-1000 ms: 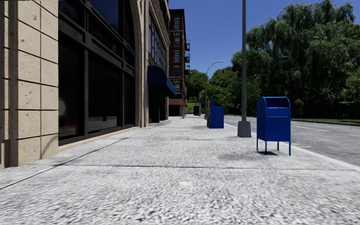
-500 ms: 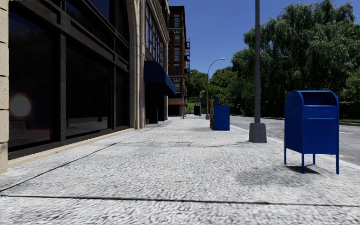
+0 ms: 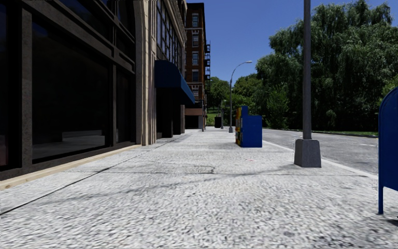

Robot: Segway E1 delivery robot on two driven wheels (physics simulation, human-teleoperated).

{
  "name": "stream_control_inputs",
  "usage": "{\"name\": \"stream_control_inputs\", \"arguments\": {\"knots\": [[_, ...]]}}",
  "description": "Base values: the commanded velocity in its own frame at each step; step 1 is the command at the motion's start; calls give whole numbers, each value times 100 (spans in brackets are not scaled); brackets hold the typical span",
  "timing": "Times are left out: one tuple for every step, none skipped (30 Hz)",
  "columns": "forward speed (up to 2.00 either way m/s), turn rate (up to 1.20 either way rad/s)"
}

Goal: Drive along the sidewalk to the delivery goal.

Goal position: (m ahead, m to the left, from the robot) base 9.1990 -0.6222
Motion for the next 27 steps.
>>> {"name": "stream_control_inputs", "arguments": {"knots": [[200, 0], [200, 0], [200, 0], [200, 0], [200, 0], [200, 0], [200, 0], [200, 0], [200, 0], [200, 0], [200, 0], [200, 0], [200, 0], [200, 0], [200, 0], [200, 0], [200, 0], [200, 0], [200, 0], [200, 0], [200, 0], [200, 0], [200, 0], [200, 0], [200, 0], [200, 0], [200, 0]]}}
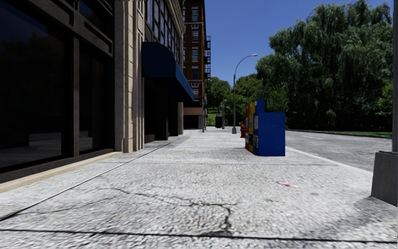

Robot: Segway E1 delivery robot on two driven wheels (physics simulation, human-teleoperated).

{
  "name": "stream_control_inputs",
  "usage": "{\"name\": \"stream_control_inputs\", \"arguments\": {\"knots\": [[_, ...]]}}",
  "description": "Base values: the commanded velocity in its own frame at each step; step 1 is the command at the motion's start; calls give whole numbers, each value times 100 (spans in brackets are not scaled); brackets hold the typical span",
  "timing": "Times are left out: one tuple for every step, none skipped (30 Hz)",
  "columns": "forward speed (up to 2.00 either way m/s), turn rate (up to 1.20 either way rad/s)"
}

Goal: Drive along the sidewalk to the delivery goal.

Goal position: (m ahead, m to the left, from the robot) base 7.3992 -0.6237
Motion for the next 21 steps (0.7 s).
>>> {"name": "stream_control_inputs", "arguments": {"knots": [[200, 0], [200, 0], [200, 0], [200, 0], [200, 0], [200, 0], [200, 0], [200, 0], [200, 0], [200, 0], [200, 0], [200, 0], [200, 0], [200, 0], [200, 0], [200, 0], [200, 0], [200, 0], [200, 0], [200, 0], [200, 0]]}}
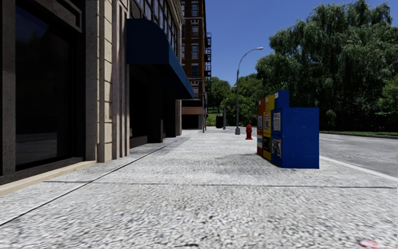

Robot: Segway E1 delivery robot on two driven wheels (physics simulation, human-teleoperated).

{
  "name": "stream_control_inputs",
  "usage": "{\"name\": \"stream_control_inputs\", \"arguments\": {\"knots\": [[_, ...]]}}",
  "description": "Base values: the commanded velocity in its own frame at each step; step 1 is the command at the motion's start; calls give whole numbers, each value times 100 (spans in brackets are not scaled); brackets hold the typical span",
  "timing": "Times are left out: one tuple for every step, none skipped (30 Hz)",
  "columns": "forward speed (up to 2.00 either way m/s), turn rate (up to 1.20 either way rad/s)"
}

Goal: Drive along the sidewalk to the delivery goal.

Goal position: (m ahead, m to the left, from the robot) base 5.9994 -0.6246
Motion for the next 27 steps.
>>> {"name": "stream_control_inputs", "arguments": {"knots": [[200, 0], [200, 0], [200, 0], [200, 0], [200, 0], [200, 0], [200, 0], [200, 0], [200, 0], [200, 0], [200, 0], [200, 0], [200, 0], [200, 0], [200, 0], [200, -17], [200, -17], [200, -21], [200, -23], [200, -23], [200, -23], [200, -23], [200, -28], [200, -35], [200, -37], [200, -38], [200, -38]]}}
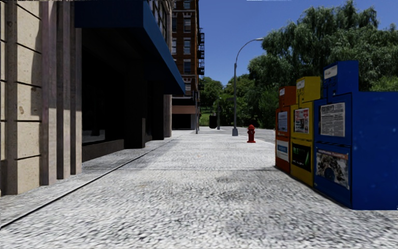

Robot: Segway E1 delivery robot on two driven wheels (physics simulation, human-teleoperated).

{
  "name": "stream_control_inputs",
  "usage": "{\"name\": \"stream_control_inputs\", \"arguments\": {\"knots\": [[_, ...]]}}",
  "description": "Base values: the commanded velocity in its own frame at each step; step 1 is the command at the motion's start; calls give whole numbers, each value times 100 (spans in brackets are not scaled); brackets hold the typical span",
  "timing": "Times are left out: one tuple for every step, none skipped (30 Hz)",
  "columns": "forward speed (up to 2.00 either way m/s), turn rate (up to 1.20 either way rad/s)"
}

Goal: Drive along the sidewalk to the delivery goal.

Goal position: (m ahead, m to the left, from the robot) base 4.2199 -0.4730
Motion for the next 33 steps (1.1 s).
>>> {"name": "stream_control_inputs", "arguments": {"knots": [[200, -38], [200, -38], [200, -38], [200, -38], [200, -38], [200, -38], [200, -37], [200, -37], [200, 0], [200, 0], [200, 0], [200, 0], [200, 0], [200, 0], [200, 0], [200, 0], [200, 0], [200, 0], [200, 0], [200, 0], [200, 0], [200, 0], [200, 0], [200, 0], [200, 0], [200, 0], [200, 0], [200, 0], [200, 0], [200, 0], [200, 0], [200, 0], [200, 0]]}}
